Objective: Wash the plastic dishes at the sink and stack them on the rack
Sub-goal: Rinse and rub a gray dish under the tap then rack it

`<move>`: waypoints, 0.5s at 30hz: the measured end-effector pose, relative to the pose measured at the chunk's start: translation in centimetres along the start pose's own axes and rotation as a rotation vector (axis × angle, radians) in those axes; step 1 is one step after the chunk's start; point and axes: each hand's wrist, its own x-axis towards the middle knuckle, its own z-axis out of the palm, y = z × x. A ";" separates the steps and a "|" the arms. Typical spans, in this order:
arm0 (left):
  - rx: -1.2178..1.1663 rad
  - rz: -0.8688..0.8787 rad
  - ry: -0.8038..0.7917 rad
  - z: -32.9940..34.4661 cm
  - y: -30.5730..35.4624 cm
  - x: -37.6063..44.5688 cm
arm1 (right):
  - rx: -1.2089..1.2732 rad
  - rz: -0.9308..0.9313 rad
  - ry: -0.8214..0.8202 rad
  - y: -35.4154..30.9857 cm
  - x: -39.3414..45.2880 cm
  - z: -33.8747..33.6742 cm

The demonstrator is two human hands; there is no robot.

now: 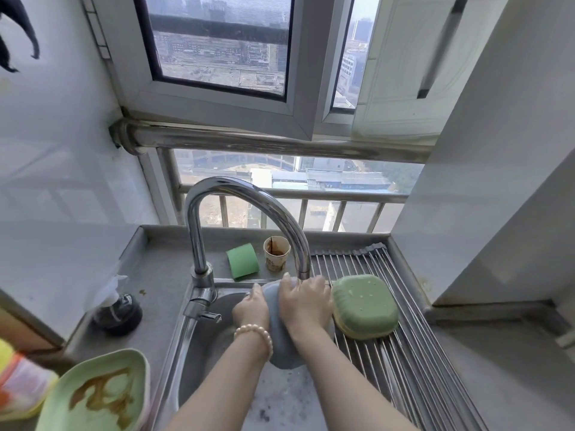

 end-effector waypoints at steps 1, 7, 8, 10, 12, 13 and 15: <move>0.009 0.000 0.025 -0.1 0.1 -0.1 | -0.044 -0.045 0.000 -0.4 -0.9 0.7; -0.219 -0.178 0.135 -1.1 -1.3 -0.2 | -0.180 -0.262 -0.080 0.4 -2.3 2.7; -0.301 -0.210 0.127 -1.2 -1.3 -0.3 | -0.179 -0.280 -0.028 0.6 -2.7 2.3; -0.494 -0.251 0.135 -1.4 -1.0 0.0 | -0.106 -0.282 0.052 1.3 -3.4 2.2; -0.517 -0.250 0.132 -1.2 -1.1 0.9 | 0.028 -0.221 -0.083 1.9 -3.7 2.1; -0.505 -0.263 0.139 -1.0 -1.3 1.2 | 0.074 -0.176 -0.136 2.0 -3.4 2.1; -0.514 -0.287 0.154 -0.9 -1.3 0.8 | 0.139 -0.065 -0.136 1.5 -2.2 1.3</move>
